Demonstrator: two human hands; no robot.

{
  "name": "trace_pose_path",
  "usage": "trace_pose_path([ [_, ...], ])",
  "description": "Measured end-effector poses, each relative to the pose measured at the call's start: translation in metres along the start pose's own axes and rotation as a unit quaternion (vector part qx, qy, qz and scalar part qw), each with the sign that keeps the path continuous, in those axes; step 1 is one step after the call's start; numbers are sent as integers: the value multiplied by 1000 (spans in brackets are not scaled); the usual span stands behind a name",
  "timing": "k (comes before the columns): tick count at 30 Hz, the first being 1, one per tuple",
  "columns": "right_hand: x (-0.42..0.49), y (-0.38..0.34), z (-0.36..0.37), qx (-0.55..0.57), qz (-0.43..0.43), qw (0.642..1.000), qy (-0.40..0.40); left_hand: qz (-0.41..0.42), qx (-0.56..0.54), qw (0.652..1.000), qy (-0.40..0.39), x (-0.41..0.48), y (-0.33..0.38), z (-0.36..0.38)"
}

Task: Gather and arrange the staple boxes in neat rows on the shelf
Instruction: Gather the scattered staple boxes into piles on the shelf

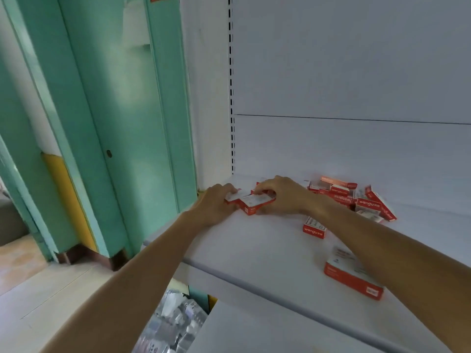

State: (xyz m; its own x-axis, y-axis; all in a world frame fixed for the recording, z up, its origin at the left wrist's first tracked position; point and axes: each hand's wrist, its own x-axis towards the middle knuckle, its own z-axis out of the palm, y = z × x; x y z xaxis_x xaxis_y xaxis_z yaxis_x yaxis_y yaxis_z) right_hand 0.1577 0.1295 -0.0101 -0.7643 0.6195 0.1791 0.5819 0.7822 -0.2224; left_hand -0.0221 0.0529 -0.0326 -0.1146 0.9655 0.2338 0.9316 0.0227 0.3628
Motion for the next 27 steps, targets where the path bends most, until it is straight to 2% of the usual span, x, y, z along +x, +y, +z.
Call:
trace_pose_path([
  [9, -4, -11, 0, -30, 29, 999, 5, 12, -35, 999, 0, -11, -15, -12],
  [15, -32, -10, -33, -51, 67, 989, 124, 64, -56, 996, 12, -16, 4, -26],
  [21, -110, 27, -74, -73, 171, 967, 176, 194, -94, 976, 11, -17, 89, -16],
  [27, -243, 69, -107, -91, 311, 926, 194, 291, -135, 947, -22, -22, 215, 24],
])
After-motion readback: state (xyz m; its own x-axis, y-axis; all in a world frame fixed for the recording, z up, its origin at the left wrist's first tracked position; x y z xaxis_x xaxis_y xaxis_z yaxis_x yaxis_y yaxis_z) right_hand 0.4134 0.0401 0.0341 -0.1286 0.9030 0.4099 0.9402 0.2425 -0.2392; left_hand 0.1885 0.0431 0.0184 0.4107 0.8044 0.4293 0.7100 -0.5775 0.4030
